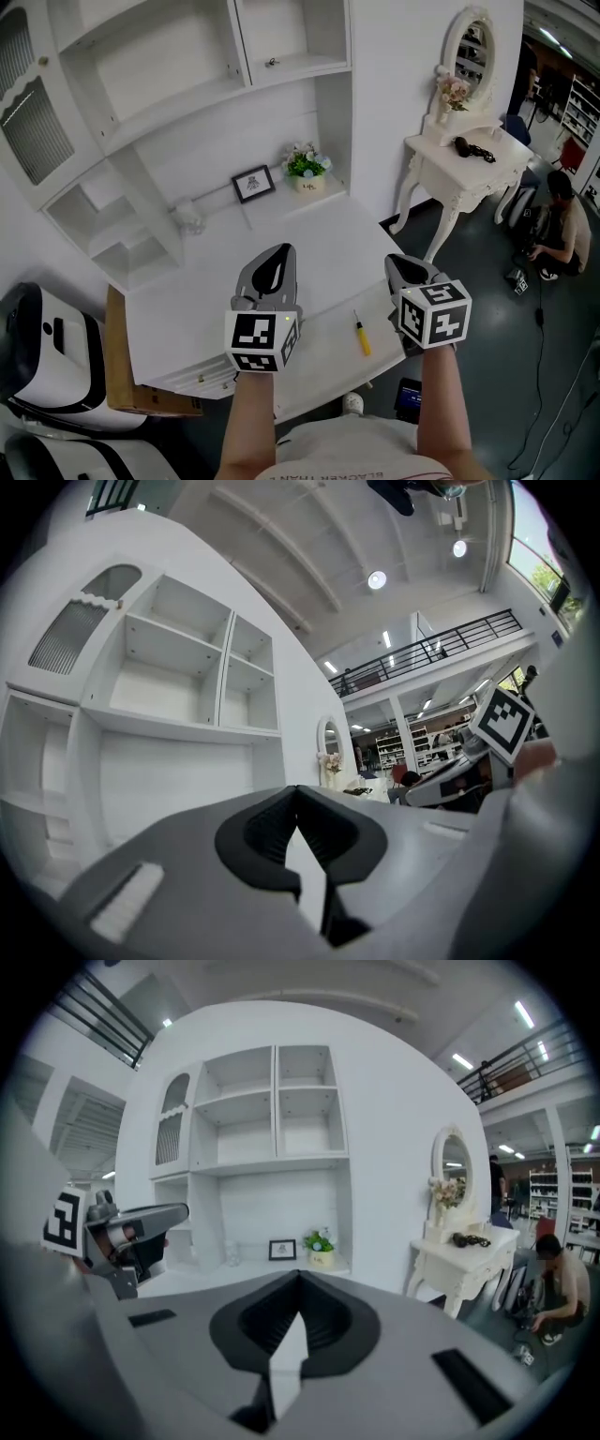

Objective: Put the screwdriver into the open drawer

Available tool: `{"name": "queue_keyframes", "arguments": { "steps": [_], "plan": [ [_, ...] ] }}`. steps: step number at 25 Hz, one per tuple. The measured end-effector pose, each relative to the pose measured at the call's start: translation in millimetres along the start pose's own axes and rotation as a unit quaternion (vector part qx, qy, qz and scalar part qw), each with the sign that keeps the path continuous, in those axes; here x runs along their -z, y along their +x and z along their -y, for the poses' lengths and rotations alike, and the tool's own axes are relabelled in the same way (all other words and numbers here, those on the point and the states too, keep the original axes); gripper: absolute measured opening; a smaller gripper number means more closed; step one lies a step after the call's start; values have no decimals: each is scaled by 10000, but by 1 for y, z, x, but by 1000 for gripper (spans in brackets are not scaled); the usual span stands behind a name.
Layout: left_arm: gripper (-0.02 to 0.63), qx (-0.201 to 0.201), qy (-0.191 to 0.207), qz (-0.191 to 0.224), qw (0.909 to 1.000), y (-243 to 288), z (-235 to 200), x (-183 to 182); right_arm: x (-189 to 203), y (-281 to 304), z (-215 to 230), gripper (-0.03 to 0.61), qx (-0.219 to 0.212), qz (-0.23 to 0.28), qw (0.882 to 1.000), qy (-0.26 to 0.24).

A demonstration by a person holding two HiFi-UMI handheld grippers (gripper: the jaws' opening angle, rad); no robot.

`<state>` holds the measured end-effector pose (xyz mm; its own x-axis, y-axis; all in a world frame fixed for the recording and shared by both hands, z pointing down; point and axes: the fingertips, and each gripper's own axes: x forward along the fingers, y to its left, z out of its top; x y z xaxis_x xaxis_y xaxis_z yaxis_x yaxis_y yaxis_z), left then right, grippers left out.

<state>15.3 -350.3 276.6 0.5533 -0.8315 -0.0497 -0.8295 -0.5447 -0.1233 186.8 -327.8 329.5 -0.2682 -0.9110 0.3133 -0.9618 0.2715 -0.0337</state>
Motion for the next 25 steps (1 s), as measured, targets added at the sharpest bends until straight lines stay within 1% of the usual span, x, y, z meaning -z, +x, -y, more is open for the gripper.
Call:
{"name": "queue_keyframes", "arguments": {
  "steps": [2,6,11,17,22,25],
  "plan": [
    [9,-11,23,68,10000,0,-1,-7,-13,-6,0,6,-19,170,9999,27],
    [9,-36,49,221,9997,0,-3,-21,-42,-22,-1,6,-47,641,9978,-131],
    [9,-93,89,444,9989,-3,-5,-38,-69,-43,-1,6,50,1158,9927,-328],
    [9,-87,61,675,9977,-4,-5,-56,-96,-69,0,6,212,1658,9839,-635],
    [9,-65,73,824,9965,-5,-3,-70,-116,-88,2,6,360,2086,9739,-823],
    [9,-63,100,880,9960,-5,-3,-76,-123,-96,4,6,448,2244,9687,-958]
  ]
}}
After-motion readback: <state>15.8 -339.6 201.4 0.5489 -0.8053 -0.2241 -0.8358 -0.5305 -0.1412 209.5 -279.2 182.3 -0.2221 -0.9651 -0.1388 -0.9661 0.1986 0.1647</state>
